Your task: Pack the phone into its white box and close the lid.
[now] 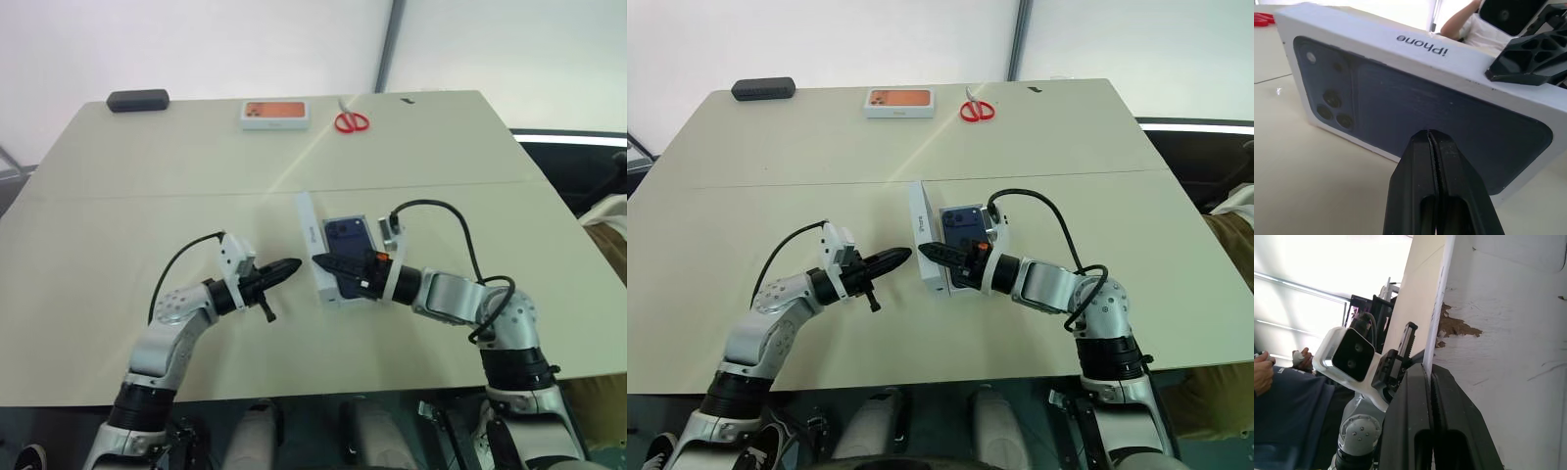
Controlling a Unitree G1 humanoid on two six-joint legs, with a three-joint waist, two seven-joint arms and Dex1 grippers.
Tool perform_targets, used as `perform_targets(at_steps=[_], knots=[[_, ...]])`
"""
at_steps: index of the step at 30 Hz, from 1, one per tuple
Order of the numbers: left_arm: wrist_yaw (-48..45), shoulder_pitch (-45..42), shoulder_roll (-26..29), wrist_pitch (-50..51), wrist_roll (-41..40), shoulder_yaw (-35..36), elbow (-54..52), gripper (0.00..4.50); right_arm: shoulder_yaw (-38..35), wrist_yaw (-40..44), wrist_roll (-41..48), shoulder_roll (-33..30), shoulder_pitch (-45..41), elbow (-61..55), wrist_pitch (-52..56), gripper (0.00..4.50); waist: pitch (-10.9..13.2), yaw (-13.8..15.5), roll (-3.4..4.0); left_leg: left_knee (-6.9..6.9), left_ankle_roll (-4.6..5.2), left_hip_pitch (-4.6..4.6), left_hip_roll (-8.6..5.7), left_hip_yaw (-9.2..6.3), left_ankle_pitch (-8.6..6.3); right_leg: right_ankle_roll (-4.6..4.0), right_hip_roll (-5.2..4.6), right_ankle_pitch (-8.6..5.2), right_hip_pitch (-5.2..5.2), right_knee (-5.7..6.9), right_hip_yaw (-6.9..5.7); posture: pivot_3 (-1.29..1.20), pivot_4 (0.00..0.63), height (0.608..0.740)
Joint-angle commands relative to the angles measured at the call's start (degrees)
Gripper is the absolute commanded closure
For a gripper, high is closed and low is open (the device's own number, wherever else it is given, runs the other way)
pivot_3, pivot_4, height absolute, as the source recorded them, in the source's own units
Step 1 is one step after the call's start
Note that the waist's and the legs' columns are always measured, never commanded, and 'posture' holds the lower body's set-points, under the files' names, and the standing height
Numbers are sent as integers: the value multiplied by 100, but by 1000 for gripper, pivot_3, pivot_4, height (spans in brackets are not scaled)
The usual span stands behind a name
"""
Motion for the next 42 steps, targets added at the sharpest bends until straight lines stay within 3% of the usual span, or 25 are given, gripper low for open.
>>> perform_targets(at_steps=[1, 8, 14, 17, 20, 24, 33, 42], knots=[[154, -259, -232, -228, 147, -103, 62, 4500, -235, 124, -326, -176, -74, -12, -135, 3577, 0, 25, 0, 1, 0, -1, 0, 1, 0, 0, 0, 0, 0, 0, 0, 0, 150, 740], [336, -616, -776, -285, 289, -340, 328, 4500, -891, 744, -1067, -848, -3, -276, -407, 28, 1, 48, 0, 2, 1, -4, -4, 4, 0, 2, -1, 1, 0, -2, 0, 0, 150, 740], [316, -897, -1065, -426, 431, -535, 704, 4500, -903, 2113, -2589, -1716, 182, -764, -938, 28, 1, 121, 0, 4, 1, -2, -18, 5, -1, 2, 5, 1, -1, -2, 0, 0, 150, 740], [266, -983, -1089, -443, 433, -536, 783, 4500, -456, 2519, -3831, -1943, 306, -865, -1521, 832, 0, 128, -1, 5, 2, -2, -20, 5, -1, 2, 5, 0, -1, -2, 0, 0, 150, 740], [224, -983, -983, -440, 476, -510, 755, 4500, 465, 2906, -5918, -2310, 387, -1029, -2852, 2383, 1, 128, 0, 5, 1, -2, -23, 7, -1, 2, 2, 0, -3, -3, 2, 0, 150, 740], [176, -802, -648, -359, 484, -363, 537, 4500, 916, 3162, -7176, -2276, 456, -722, -3737, 4456, 1, 126, -1, 6, 1, -2, -26, 5, -1, 2, 2, 0, -4, -3, 2, 0, 150, 740], [329, -553, -84, 40, 716, -361, 708, 4500, 1269, 3682, -8594, -2136, 495, -564, -4593, 4456, 2, 152, -2, 9, 1, -2, -29, 1, -1, 2, -8, 0, 0, -3, 1, 0, 150, 740], [455, -820, -447, 473, 980, -821, 809, 4500, 1127, 3937, -9092, -1891, 646, -382, -4915, 4456, 2, 154, -3, 19, 1, -2, -39, -11, -1, 3, -16, 0, 13, -3, -9, 0, 150, 740]])
